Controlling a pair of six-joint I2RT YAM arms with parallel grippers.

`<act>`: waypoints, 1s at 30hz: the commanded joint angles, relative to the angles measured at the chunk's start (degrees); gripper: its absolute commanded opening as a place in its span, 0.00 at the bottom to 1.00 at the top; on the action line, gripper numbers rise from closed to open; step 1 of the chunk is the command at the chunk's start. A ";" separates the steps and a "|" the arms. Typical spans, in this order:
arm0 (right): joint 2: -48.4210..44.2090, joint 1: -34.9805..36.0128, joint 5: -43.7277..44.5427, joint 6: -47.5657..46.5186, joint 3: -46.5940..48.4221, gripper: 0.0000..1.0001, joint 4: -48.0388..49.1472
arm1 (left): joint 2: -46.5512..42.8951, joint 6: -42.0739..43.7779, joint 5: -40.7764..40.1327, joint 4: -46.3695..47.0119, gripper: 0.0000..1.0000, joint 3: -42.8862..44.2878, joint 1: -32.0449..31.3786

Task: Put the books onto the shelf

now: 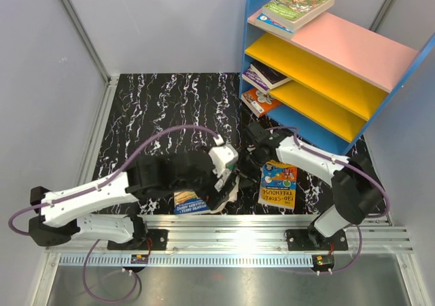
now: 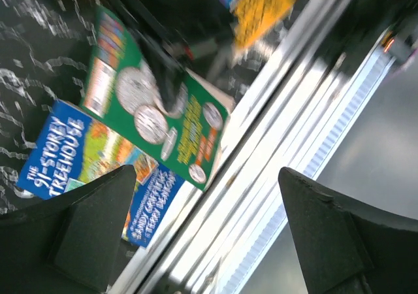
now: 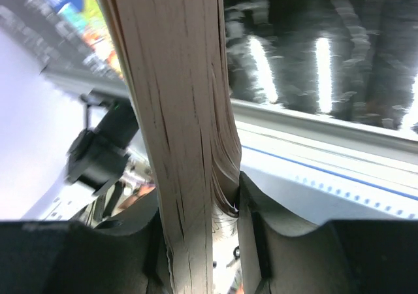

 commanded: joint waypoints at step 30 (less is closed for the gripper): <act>-0.02 0.36 -17.48 -4.37 15.58 0.00 -6.86 | 17.20 4.87 -23.63 -7.53 0.00 0.70 -10.80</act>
